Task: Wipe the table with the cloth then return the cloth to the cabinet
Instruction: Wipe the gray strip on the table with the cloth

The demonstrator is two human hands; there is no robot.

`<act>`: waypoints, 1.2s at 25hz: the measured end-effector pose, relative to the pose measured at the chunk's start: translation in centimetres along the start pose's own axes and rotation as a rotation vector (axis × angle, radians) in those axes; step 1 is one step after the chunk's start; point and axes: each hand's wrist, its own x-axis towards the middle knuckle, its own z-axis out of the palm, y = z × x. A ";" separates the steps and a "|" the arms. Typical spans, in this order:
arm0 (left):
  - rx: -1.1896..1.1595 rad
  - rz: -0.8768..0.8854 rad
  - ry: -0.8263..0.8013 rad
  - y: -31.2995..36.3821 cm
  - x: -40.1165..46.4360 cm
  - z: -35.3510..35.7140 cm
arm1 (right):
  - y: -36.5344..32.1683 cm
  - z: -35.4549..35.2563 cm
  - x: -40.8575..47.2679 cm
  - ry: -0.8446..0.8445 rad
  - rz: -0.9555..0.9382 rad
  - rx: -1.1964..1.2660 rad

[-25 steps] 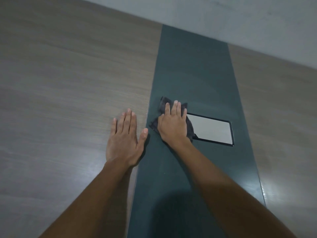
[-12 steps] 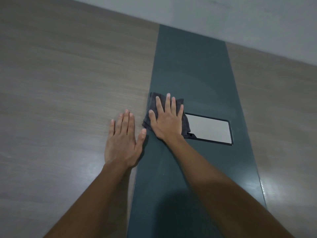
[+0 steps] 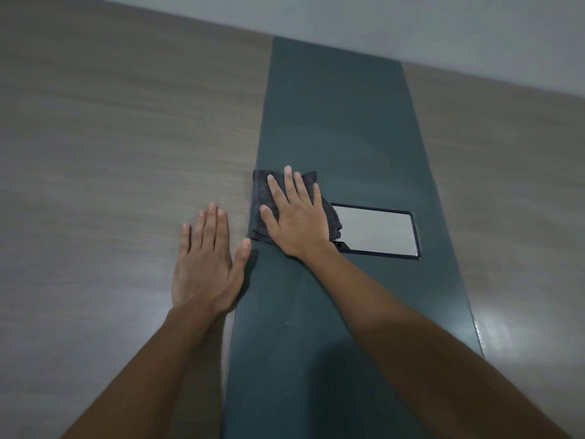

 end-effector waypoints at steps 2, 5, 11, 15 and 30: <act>-0.017 -0.008 0.002 0.2 0.2 0.0 | 3.2 -0.3 -1.4 0.007 0.045 0.009; -0.084 -0.028 -0.012 1.2 1.5 0.3 | 9.7 -1.2 -3.5 0.034 0.134 -0.006; -0.057 -0.010 -0.008 3.2 3.8 1.0 | 13.5 -1.5 -4.7 0.017 0.317 -0.034; -0.020 -0.009 -0.005 2.9 3.8 1.1 | 4.6 -0.4 -2.6 0.039 0.114 0.036; -0.023 -0.020 0.027 3.0 3.9 1.2 | 2.9 -0.2 -3.0 0.074 -0.046 0.065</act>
